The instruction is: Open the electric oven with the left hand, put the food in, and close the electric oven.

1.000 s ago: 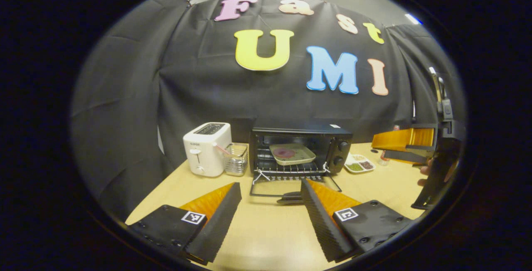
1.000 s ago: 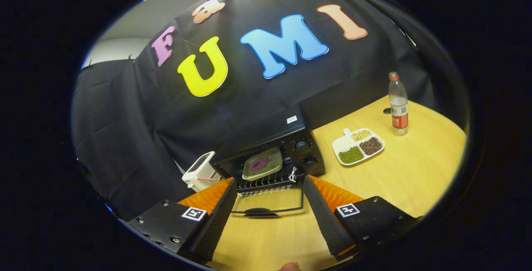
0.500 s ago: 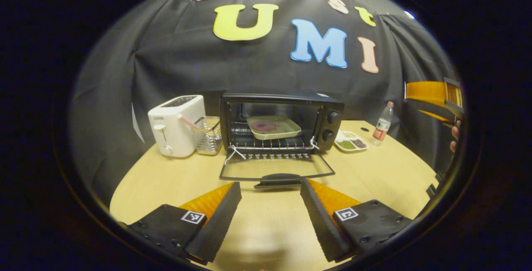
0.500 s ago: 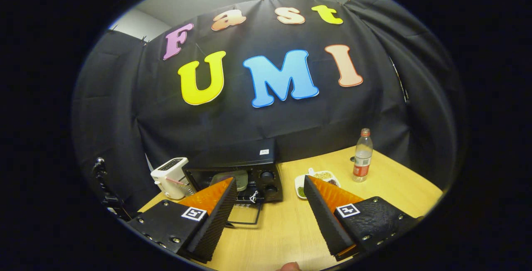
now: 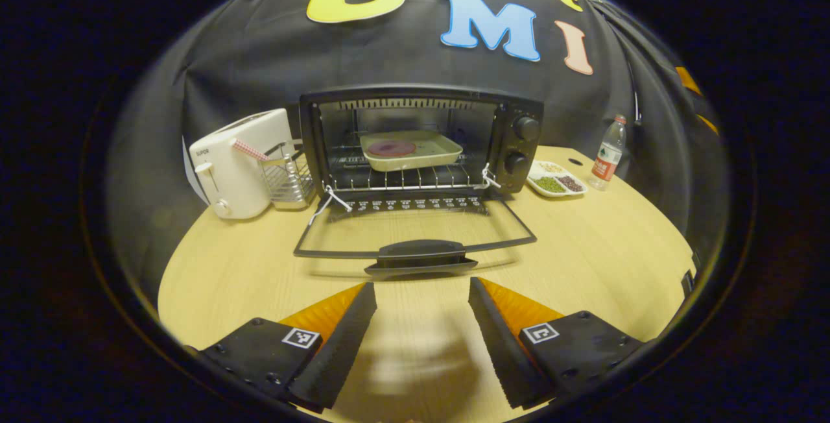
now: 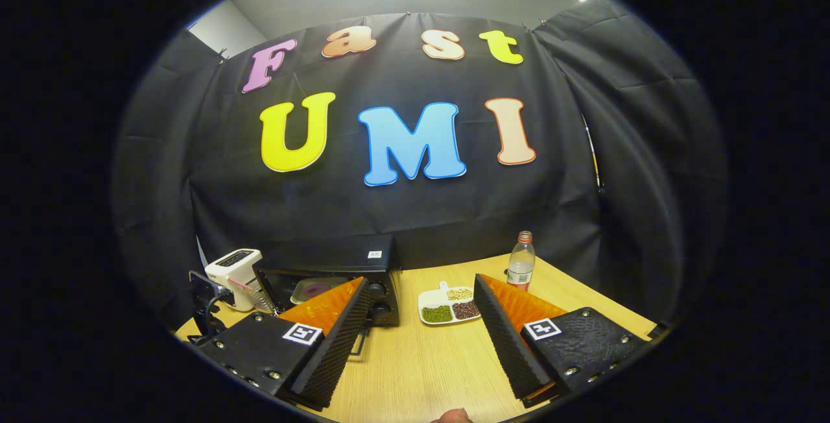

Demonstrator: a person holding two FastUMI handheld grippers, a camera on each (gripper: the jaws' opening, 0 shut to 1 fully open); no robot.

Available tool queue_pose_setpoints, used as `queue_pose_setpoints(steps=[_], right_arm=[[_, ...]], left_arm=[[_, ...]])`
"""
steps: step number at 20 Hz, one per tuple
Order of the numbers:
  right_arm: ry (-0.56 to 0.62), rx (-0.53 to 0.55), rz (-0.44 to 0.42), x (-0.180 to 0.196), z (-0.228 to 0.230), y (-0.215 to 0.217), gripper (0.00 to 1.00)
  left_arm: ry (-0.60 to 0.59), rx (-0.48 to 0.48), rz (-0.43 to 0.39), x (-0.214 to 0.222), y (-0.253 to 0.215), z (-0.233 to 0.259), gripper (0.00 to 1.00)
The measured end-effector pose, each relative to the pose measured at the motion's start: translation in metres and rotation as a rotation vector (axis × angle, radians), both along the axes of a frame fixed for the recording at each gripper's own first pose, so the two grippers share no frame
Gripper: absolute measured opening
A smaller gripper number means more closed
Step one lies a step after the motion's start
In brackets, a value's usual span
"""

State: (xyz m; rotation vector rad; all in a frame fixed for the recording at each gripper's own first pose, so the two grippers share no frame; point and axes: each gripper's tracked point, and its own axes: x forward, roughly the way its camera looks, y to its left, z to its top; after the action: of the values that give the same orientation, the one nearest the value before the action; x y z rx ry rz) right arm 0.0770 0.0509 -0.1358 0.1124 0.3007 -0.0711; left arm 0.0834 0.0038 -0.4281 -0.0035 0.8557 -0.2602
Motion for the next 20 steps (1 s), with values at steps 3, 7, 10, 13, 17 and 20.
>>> queue_pose_setpoints(steps=[3,7,10,13,17,20], right_arm=[[-0.011,0.015,-0.041,-0.002,0.011,-0.011,0.98],[-0.010,-0.017,-0.061,-0.006,0.017,-0.019,0.98],[-0.002,-0.021,-0.049,-0.007,0.017,-0.016,0.98],[0.010,-0.035,-0.035,-0.007,0.016,-0.015,0.98],[0.007,-0.035,-0.013,-0.006,0.020,-0.009,0.98],[0.005,-0.036,0.014,-0.006,0.022,-0.004,0.98]], left_arm=[[0.022,0.012,0.007,0.006,-0.006,-0.019,1.00],[0.064,0.032,0.025,0.008,-0.006,-0.039,1.00],[0.047,0.062,0.017,0.018,-0.007,-0.046,1.00],[0.036,0.073,0.030,0.023,-0.008,-0.048,0.98],[0.008,0.092,0.034,0.025,-0.008,-0.045,0.98],[-0.015,0.109,0.029,0.027,-0.008,-0.039,0.97]])
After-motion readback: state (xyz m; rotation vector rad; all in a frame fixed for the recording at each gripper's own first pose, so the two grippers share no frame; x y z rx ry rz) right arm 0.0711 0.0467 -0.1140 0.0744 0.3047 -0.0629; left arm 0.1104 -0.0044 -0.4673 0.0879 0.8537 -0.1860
